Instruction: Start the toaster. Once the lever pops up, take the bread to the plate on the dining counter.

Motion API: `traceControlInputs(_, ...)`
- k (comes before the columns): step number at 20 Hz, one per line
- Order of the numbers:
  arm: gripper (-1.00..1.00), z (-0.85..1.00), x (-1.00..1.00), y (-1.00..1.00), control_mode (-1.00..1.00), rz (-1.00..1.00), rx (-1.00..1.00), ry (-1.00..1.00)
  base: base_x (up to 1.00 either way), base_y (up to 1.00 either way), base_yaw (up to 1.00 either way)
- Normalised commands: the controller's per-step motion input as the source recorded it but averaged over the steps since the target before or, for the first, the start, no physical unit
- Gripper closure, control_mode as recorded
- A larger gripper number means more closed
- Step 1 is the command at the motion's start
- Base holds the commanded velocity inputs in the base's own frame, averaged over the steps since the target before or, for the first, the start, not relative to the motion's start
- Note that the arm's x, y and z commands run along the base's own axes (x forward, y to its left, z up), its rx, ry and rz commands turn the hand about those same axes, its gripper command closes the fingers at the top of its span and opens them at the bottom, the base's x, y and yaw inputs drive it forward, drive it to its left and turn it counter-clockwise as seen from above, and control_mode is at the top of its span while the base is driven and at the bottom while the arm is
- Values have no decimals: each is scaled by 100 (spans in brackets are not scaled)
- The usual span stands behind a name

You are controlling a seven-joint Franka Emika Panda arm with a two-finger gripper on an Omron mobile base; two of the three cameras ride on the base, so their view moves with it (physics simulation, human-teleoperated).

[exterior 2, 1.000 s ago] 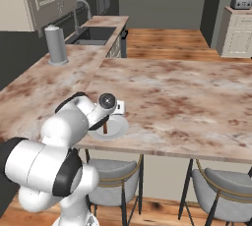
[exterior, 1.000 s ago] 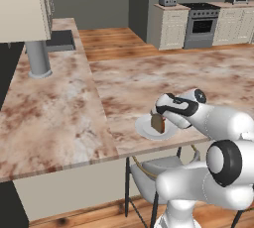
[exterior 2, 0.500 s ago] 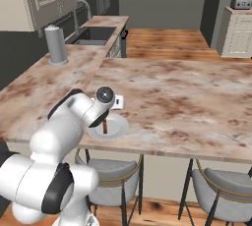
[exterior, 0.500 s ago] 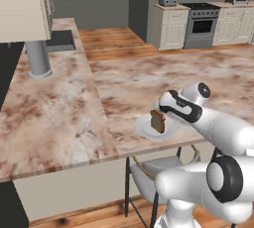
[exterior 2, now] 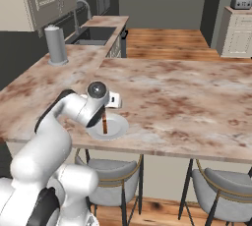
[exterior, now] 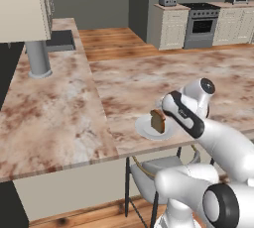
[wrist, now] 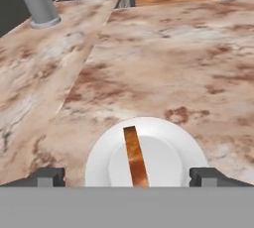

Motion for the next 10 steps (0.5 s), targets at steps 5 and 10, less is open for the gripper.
traceControlInputs(5, -100, 24, -52, 4, -100, -4, -2, 6, 0, 0, 0)
traceControlInputs(10, -100, 32, -70, 5, -100, -1, -1, 3, 0, 0, 0)
